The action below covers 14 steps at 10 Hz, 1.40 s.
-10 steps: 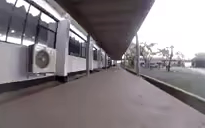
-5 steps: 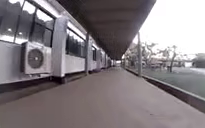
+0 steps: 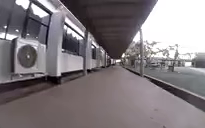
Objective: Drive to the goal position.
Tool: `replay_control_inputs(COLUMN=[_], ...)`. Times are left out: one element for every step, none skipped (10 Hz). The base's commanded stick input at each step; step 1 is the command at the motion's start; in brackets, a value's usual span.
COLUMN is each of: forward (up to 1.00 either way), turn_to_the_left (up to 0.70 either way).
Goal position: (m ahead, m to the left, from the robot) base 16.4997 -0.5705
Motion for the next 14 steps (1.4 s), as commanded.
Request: replay_control_inputs(forward=[0.7,0.7,0.7,0.7,0.7,0.7,0.7,0.7,0.7,0.7,0.7,0.7,0.7,0.7], turn_to_the_left=[0.0,0.0,0.0,0.0,0.0,0.0,0.0,0.0,0.0,0.0,-0.24,-0.35,-0.35,0.0])
